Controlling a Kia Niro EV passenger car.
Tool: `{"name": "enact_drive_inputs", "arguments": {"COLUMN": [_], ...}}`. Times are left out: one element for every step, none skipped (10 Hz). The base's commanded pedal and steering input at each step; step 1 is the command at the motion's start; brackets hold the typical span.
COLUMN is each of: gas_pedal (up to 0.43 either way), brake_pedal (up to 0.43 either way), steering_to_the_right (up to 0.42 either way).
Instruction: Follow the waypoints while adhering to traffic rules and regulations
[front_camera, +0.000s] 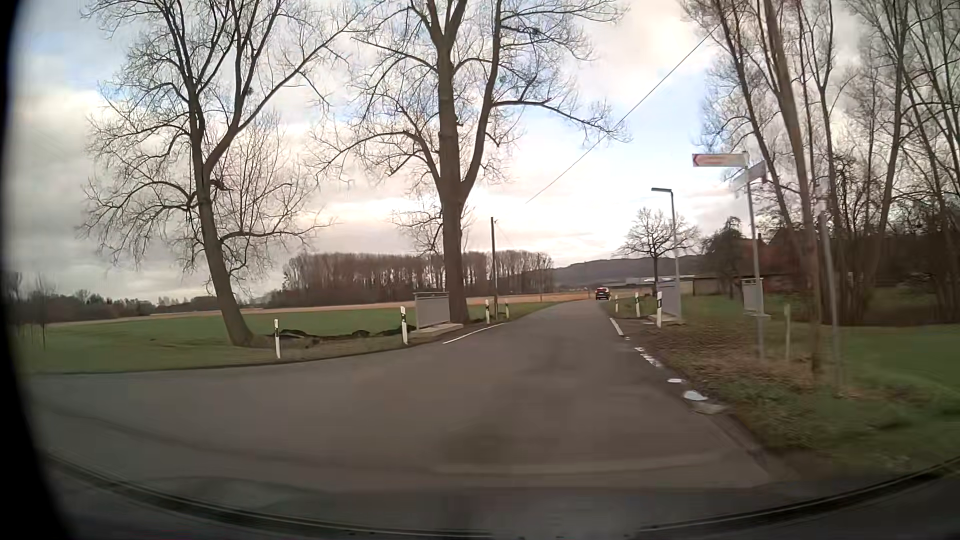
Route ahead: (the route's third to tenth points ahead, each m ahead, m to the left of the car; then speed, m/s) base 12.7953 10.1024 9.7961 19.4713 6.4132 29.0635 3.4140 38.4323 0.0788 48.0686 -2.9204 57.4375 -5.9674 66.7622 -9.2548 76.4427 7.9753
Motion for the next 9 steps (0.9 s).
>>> {"name": "enact_drive_inputs", "arguments": {"gas_pedal": [0.0, 0.0, 0.0, 0.0, 0.0, 0.0, 0.0, 0.0, 0.0], "brake_pedal": [0.268, 0.25, 0.189, 0.079, 0.0, 0.0, 0.0, 0.0, 0.0], "steering_to_the_right": [-0.229, -0.257, -0.288, -0.316, -0.356, -0.401, -0.434, -0.465, -0.49]}}
